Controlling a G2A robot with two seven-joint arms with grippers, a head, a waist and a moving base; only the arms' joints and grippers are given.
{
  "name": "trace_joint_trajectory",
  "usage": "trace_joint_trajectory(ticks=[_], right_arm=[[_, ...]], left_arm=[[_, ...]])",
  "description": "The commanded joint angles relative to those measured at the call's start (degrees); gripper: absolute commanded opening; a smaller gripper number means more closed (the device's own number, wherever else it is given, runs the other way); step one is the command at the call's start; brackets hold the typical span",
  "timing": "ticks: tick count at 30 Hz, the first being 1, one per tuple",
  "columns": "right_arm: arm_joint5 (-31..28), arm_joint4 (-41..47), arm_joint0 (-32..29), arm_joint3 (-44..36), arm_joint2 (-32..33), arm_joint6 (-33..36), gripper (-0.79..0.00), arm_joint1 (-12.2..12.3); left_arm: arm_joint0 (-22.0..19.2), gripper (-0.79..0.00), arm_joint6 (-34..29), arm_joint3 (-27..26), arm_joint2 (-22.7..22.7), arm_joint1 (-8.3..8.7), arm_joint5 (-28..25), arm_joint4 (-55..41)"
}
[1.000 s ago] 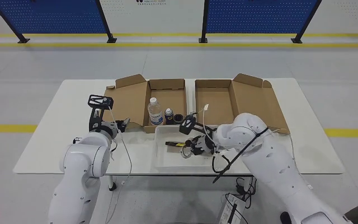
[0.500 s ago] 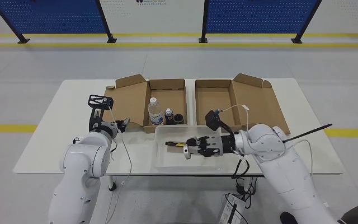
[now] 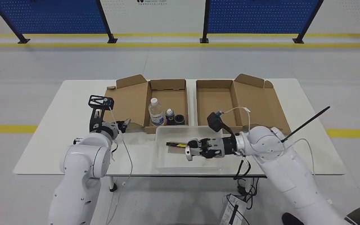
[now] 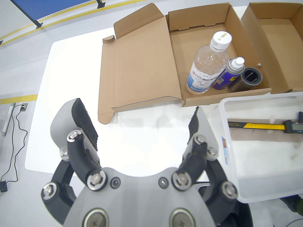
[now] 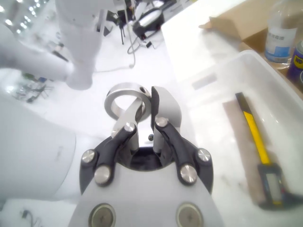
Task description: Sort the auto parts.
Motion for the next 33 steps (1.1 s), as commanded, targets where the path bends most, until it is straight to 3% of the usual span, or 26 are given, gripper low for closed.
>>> trace_joint_trajectory(ticks=[1,12,20,27,33], right_arm=[[-0.03,0.0,0.25,0.18,-0.29,-0.03,-0.785,0.18],[3.35,-4.57,0.54,-0.27,0.27,0.02,-0.785,1.16],[19.01,-22.25,0.1,-7.92,4.21,0.14,-0.785,2.65],[34.02,-41.83,3.62,-14.71,5.67,8.37,-0.785,3.71],[40.7,-52.26,9.66,-12.14,2.85,14.24,-0.785,3.34]], left_arm=[[0.0,0.0,0.0,0.0,0.0,0.0,0.0,0.0],[0.0,0.0,0.0,0.0,0.0,0.0,0.0,0.0],[0.0,0.0,0.0,0.0,0.0,0.0,0.0,0.0],[0.0,0.0,0.0,0.0,0.0,0.0,0.0,0.0],[0.0,0.0,0.0,0.0,0.0,0.0,0.0,0.0]])
